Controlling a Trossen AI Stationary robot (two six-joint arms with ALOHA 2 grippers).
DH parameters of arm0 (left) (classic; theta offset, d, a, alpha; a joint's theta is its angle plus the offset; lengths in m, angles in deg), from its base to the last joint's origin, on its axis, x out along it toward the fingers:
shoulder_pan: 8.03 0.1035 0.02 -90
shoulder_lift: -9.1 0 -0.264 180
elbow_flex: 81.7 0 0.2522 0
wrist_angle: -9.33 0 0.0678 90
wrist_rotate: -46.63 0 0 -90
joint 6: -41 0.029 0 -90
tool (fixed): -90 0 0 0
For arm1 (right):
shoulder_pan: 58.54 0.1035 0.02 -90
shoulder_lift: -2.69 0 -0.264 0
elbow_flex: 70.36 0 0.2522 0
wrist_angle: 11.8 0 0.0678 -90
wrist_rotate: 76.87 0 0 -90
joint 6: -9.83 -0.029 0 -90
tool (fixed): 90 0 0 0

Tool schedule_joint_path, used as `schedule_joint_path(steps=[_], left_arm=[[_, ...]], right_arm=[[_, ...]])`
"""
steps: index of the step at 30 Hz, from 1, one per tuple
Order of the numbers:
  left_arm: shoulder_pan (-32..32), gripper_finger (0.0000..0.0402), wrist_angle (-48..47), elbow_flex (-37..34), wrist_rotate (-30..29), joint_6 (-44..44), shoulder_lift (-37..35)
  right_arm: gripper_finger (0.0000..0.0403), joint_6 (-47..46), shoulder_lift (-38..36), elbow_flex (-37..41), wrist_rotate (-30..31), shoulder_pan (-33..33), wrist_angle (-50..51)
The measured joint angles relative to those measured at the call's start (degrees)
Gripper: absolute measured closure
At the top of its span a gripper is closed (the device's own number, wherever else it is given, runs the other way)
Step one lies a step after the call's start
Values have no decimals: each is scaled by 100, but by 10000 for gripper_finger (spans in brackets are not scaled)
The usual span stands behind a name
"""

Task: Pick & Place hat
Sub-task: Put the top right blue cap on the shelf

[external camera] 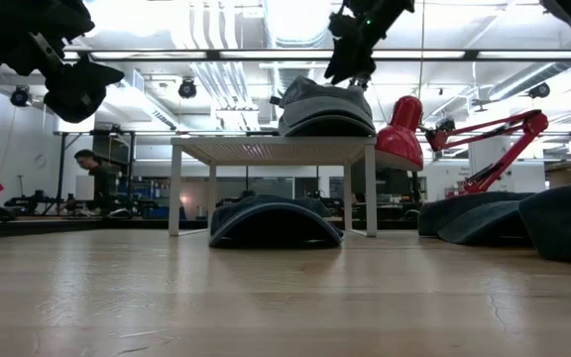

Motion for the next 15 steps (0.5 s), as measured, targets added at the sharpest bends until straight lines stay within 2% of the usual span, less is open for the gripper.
schedule_joint_path(steps=[15], left_arm=[[1,140,0,2,2,179,2]], right_arm=[[197,20,-766,-14,-120,354,1058]])
